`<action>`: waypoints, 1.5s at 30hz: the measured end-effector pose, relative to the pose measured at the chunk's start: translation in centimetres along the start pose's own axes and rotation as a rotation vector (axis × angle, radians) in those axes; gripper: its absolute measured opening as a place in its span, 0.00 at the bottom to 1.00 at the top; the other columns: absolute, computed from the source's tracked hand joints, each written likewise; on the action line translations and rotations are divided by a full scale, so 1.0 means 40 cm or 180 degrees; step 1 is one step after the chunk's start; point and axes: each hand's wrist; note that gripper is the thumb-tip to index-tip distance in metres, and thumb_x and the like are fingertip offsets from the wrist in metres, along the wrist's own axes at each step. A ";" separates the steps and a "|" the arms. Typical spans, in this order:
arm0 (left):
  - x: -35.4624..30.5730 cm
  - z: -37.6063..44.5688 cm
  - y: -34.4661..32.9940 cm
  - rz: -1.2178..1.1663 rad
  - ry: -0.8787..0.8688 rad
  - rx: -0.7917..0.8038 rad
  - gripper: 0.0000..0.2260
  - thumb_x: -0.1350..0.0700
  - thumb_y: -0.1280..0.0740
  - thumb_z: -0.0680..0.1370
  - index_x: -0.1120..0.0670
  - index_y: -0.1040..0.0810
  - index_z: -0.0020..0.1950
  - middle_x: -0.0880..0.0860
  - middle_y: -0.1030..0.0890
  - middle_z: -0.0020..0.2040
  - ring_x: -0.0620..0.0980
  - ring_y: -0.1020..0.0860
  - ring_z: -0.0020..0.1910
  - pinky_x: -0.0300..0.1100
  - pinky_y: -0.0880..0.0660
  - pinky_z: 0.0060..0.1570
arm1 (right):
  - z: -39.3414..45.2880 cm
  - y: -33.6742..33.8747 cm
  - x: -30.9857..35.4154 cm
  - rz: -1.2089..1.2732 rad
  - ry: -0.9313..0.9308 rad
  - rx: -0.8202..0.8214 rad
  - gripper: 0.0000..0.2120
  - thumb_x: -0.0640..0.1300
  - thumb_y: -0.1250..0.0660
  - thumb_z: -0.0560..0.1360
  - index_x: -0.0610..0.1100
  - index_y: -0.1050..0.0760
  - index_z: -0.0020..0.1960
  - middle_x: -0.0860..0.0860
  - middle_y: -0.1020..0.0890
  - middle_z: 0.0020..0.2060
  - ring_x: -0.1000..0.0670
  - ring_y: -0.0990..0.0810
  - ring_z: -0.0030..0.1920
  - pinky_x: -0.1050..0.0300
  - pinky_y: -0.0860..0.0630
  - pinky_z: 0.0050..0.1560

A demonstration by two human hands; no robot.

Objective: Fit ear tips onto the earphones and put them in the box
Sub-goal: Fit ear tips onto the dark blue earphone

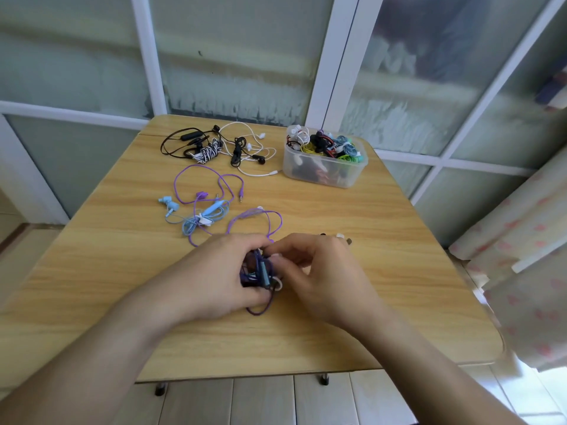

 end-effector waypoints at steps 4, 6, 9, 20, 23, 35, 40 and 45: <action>0.004 0.015 0.002 -0.0426 0.0429 -0.0536 0.07 0.59 0.27 0.68 0.51 0.20 0.43 0.52 0.19 0.33 0.45 0.24 0.31 0.36 0.26 0.34 | 0.008 0.014 0.008 0.0818 -0.0007 -0.0774 0.04 0.42 0.29 0.76 0.50 0.17 0.46 0.56 0.15 0.35 0.55 0.17 0.36 0.55 0.20 0.41; -0.009 0.019 0.013 -0.1555 0.0734 -0.0686 0.04 0.67 0.30 0.71 0.60 0.21 0.42 0.59 0.19 0.36 0.49 0.22 0.32 0.37 0.24 0.36 | 0.010 0.031 0.010 0.1119 -0.0109 -0.1121 0.04 0.43 0.29 0.76 0.51 0.17 0.47 0.55 0.17 0.34 0.53 0.19 0.34 0.53 0.21 0.37; -0.026 0.025 0.026 -0.3335 0.0875 -0.0669 0.05 0.72 0.34 0.72 0.65 0.22 0.42 0.62 0.18 0.40 0.56 0.18 0.38 0.43 0.19 0.38 | 0.007 0.046 0.015 0.1624 -0.0405 -0.0956 0.04 0.39 0.30 0.76 0.46 0.18 0.50 0.51 0.18 0.33 0.53 0.21 0.32 0.57 0.23 0.31; -0.034 0.034 -0.007 -0.3934 0.0352 -0.0792 0.24 0.66 0.25 0.67 0.69 0.27 0.61 0.69 0.21 0.57 0.58 0.21 0.48 0.42 0.20 0.44 | -0.004 0.061 0.044 0.2304 -0.0260 -0.0598 0.06 0.32 0.26 0.70 0.37 0.19 0.46 0.47 0.15 0.33 0.55 0.19 0.30 0.70 0.29 0.29; -0.038 0.032 -0.007 -0.3797 0.0252 -0.0774 0.21 0.67 0.26 0.67 0.66 0.25 0.58 0.67 0.20 0.56 0.58 0.21 0.49 0.47 0.20 0.50 | -0.001 0.063 0.039 0.2237 -0.0216 -0.0651 0.07 0.32 0.26 0.69 0.40 0.18 0.46 0.48 0.14 0.35 0.54 0.19 0.30 0.69 0.28 0.29; -0.053 0.025 0.004 -0.3673 0.0275 -0.0303 0.13 0.58 0.35 0.69 0.64 0.21 0.49 0.63 0.18 0.47 0.57 0.23 0.39 0.46 0.24 0.37 | -0.002 0.071 0.037 0.1948 -0.0136 -0.0482 0.05 0.32 0.25 0.70 0.39 0.18 0.44 0.51 0.16 0.33 0.55 0.20 0.31 0.70 0.29 0.29; -0.049 0.014 0.031 -0.3929 0.0395 0.0106 0.18 0.55 0.39 0.66 0.64 0.21 0.50 0.65 0.22 0.47 0.59 0.26 0.41 0.49 0.30 0.38 | -0.005 0.083 0.038 0.1950 -0.0091 -0.0334 0.03 0.33 0.27 0.72 0.39 0.18 0.43 0.53 0.17 0.31 0.55 0.21 0.31 0.70 0.29 0.29; -0.052 0.015 0.004 -0.2664 0.0506 -0.0274 0.17 0.48 0.26 0.69 0.60 0.19 0.48 0.54 0.19 0.39 0.50 0.23 0.33 0.39 0.28 0.30 | -0.003 0.091 0.028 0.1844 -0.0043 -0.0047 0.03 0.36 0.28 0.73 0.38 0.18 0.46 0.50 0.17 0.33 0.50 0.21 0.33 0.64 0.26 0.36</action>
Point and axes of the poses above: each hand's wrist, its own z-axis towards the middle knuckle, its own y-axis out of the back of the hand, x = y × z
